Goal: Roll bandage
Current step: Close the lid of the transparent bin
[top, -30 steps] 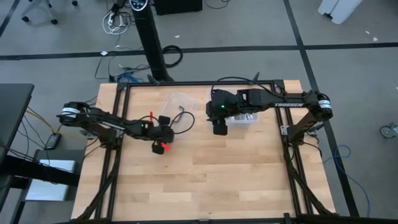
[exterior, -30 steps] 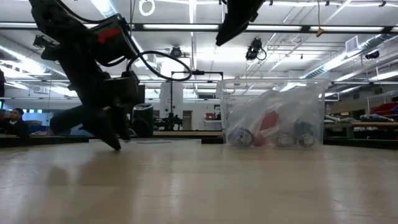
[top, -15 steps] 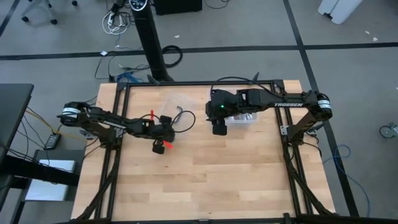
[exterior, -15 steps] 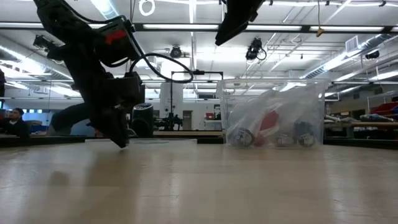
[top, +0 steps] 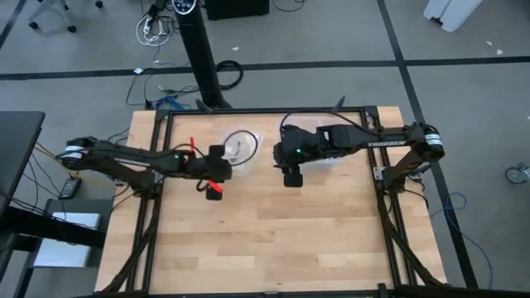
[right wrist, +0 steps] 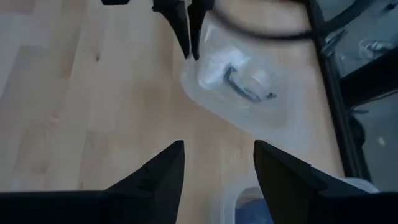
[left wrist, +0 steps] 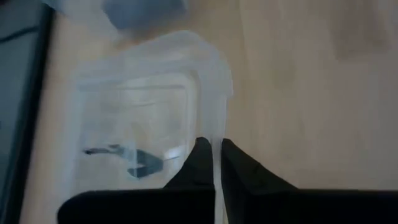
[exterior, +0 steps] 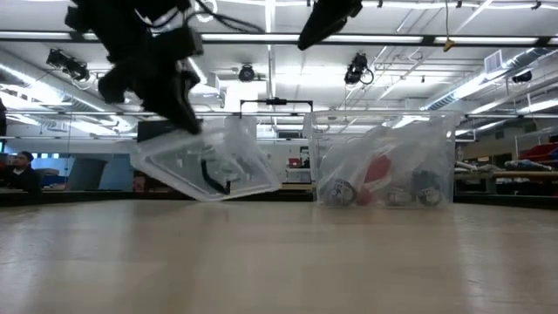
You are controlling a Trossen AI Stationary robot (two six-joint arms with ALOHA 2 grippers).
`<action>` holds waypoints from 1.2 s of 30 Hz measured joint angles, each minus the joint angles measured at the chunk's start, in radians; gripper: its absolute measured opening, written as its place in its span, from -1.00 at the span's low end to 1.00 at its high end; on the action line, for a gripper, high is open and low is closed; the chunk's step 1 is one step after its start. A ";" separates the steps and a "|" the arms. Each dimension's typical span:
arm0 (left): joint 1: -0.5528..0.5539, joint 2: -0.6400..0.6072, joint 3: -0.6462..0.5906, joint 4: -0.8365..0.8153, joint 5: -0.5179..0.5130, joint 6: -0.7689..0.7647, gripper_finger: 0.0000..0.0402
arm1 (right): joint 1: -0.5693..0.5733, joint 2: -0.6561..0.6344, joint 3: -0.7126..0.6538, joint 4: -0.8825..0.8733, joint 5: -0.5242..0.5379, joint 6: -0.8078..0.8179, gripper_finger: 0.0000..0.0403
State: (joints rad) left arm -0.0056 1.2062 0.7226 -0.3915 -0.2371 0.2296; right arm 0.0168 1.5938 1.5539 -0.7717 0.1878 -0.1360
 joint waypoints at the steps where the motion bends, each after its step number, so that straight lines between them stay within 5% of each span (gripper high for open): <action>1: -0.001 -0.028 0.007 -0.001 0.002 -0.017 -0.96 | 0.010 -0.005 0.000 0.007 0.017 0.000 -0.06; 10: -0.003 -0.304 0.045 0.029 0.004 -0.113 -0.97 | 0.111 -0.051 0.000 0.065 0.185 0.015 -0.06; 16: -0.013 -0.429 0.045 0.172 0.086 -0.129 -0.97 | 0.219 -0.021 -0.028 0.120 0.478 -0.051 -0.08; 25: -0.024 -0.460 0.044 0.367 0.201 -0.130 -0.99 | 0.281 0.114 -0.139 0.558 0.795 -0.416 -0.07; 36: -0.024 -0.454 0.044 0.434 0.249 -0.130 -1.00 | 0.198 0.230 -0.139 1.032 0.849 -0.932 -0.14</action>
State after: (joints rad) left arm -0.0292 0.7525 0.7666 0.0423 0.0119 0.0994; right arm 0.2150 1.8236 1.4151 0.2599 1.0373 -1.0685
